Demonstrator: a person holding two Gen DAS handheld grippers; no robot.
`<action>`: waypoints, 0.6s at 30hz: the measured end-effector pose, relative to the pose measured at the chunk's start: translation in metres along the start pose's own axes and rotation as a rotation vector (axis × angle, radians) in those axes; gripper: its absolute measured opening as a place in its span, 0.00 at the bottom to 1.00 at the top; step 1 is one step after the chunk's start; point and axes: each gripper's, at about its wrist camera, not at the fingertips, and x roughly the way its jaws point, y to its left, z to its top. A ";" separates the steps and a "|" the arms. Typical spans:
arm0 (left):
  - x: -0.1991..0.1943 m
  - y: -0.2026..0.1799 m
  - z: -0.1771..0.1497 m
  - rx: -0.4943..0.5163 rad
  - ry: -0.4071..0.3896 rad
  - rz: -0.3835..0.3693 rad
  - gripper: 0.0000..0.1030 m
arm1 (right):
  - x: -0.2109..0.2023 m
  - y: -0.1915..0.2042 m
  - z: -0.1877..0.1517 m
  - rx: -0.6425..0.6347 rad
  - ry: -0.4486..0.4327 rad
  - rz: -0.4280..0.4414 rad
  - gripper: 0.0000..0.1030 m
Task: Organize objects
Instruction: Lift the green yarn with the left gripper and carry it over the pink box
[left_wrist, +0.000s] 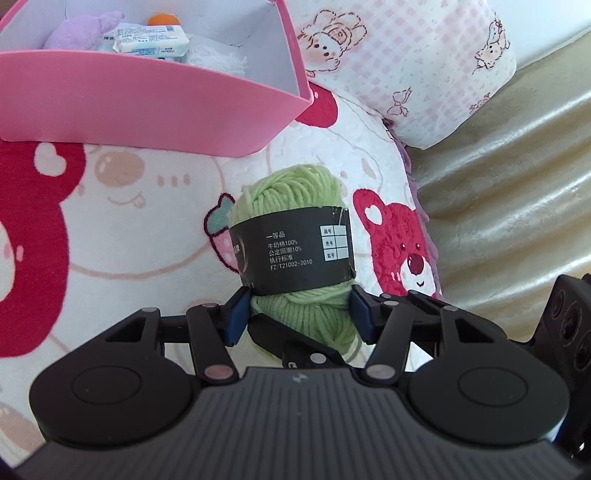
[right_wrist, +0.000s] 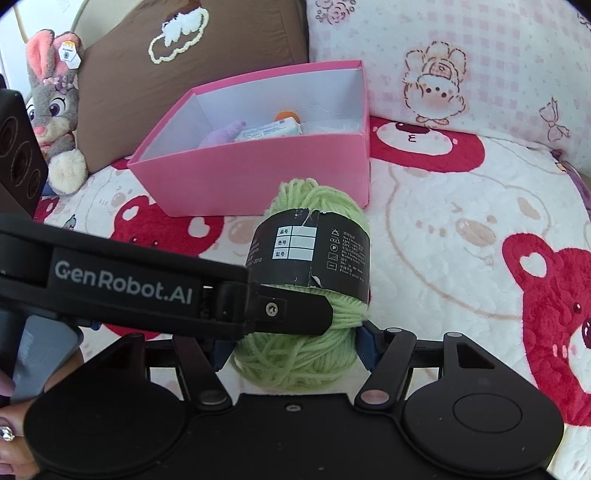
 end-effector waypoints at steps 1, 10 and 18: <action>-0.005 -0.002 -0.001 -0.001 -0.002 -0.001 0.54 | -0.003 0.003 0.000 -0.005 -0.001 -0.002 0.67; -0.045 -0.021 -0.015 0.035 -0.021 0.005 0.54 | -0.039 0.022 -0.006 -0.007 -0.027 0.015 0.67; -0.087 -0.034 -0.023 0.062 -0.070 0.002 0.53 | -0.070 0.048 -0.003 -0.032 -0.065 0.020 0.67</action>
